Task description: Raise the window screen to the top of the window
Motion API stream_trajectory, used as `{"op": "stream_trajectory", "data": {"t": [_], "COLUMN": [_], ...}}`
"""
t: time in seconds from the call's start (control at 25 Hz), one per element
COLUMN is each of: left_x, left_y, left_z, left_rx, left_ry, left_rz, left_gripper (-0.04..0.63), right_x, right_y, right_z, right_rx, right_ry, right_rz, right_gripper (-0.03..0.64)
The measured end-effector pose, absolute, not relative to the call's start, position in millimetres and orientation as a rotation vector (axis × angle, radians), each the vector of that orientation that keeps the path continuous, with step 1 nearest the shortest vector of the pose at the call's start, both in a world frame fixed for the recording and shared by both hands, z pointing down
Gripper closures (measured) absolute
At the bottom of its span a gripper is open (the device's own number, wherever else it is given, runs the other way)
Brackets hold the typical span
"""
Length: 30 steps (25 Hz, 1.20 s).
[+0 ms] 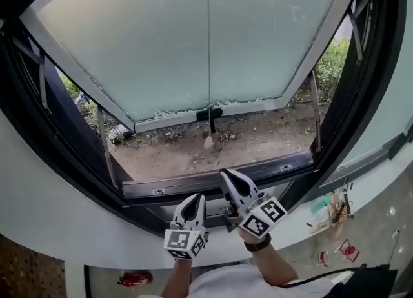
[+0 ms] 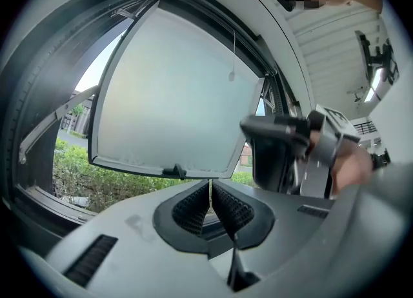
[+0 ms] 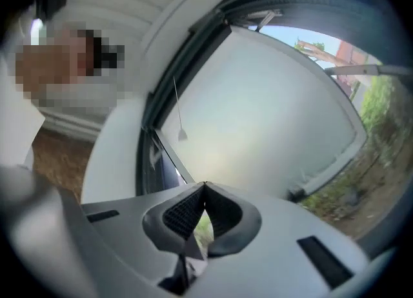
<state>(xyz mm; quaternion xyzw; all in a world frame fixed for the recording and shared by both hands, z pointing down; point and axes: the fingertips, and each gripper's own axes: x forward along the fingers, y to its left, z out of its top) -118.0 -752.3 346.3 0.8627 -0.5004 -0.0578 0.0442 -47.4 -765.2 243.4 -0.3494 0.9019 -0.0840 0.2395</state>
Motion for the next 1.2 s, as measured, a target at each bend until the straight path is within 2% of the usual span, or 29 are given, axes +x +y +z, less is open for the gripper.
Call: {"op": "stream_trajectory", "data": {"t": [0.16,0.32,1.2], "left_x": [-120,-114,-95], "left_y": [-755,-760,-779], "left_z": [351,343,343], "left_rx": [2.614,2.639,2.688], "left_ry": [-1.556,-1.564,-1.557], "left_rz": [-0.168,-0.183,-0.169], "left_gripper": [0.583,0.583,0.583], "right_x": [-50,-52,-41], "right_y": [-780,-778,-796], "right_z": [313,312,315], "right_rx": [-1.365,-1.377,-1.354], "right_ry": [2.734,2.775,2.737], "right_rz": [-0.081,0.014,0.004], "right_gripper": [0.615,0.615,0.615]}}
